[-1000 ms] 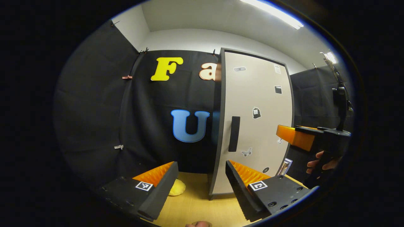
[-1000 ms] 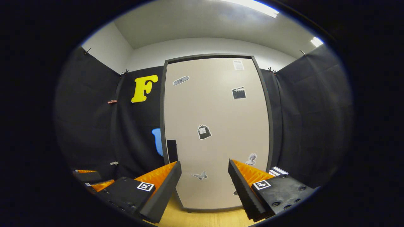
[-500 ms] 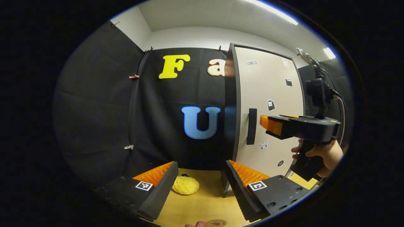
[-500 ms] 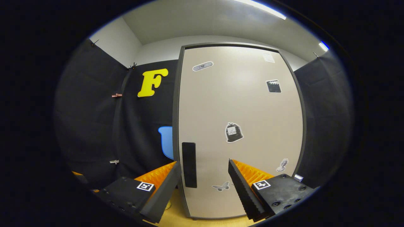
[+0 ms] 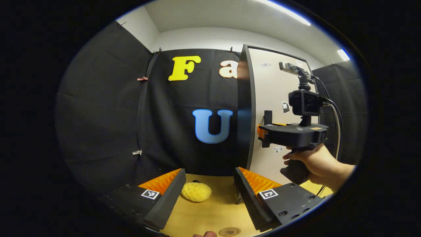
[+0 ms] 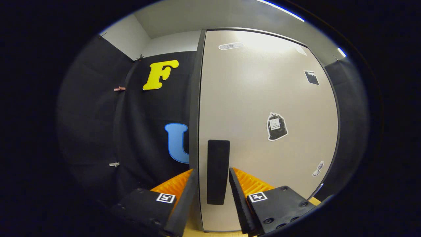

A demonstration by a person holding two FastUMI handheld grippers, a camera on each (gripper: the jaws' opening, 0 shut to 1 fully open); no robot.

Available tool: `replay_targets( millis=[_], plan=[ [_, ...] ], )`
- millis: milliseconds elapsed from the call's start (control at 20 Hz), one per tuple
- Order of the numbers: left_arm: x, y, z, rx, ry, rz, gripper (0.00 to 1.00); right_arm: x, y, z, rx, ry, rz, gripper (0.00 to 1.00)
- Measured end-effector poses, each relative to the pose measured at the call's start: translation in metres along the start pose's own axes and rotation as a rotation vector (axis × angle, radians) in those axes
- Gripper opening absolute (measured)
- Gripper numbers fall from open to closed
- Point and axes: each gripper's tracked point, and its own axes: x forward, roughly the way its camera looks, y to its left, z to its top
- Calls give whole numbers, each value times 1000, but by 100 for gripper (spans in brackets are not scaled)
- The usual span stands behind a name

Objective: Open the cabinet door with the right hand, grasp the bottle in the cabinet with the left hand and place it on the coaster, then close the cabinet door with the right hand.

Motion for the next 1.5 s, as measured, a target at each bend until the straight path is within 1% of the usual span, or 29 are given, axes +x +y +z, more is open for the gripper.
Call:
replay_targets(
  millis=[50,150,200,250,300,400,450,500,550,700,1000,1250,1350,1400,1450,1500],
  plan=[
    [-1,1,0,-4,3,3,94,5,0,-5,0,11,-11,63],
    [-3,2,-1,-4,6,10,94,13,0,-12,16,31,-23,64],
    [-4,2,-3,-5,9,13,94,25,-10,-24,6,44,-80,65],
    [-4,4,-3,-6,9,17,94,13,-13,-14,42,30,-87,51],
    [-7,6,-5,-9,10,21,94,18,-12,-16,64,36,-90,37],
    [-18,10,-8,-14,12,29,94,18,-12,-16,64,33,-76,36],
    [-23,11,-9,-16,11,30,94,14,-11,-13,57,31,-67,28],
    [-25,7,-9,-15,10,29,94,13,-11,-14,59,38,-58,28],
    [-27,7,-7,-11,6,31,94,11,-11,-13,62,34,-49,19],
    [-32,7,-4,-1,-2,41,94,3,-10,-11,56,38,-11,19],
    [-45,-7,2,5,-18,34,94,-38,-5,-3,67,49,72,19],
    [-48,-26,8,9,-32,18,94,-70,-13,0,76,54,115,19],
    [-50,-36,10,11,-36,14,94,-82,-19,1,87,45,121,19],
    [-51,-40,9,10,-37,16,91,-89,-22,2,81,43,123,19],
    [-52,-42,11,10,-37,24,91,-95,-24,3,80,37,129,19],
    [-53,-44,11,9,-39,28,94,-102,-27,3,86,43,138,19]
  ],
)
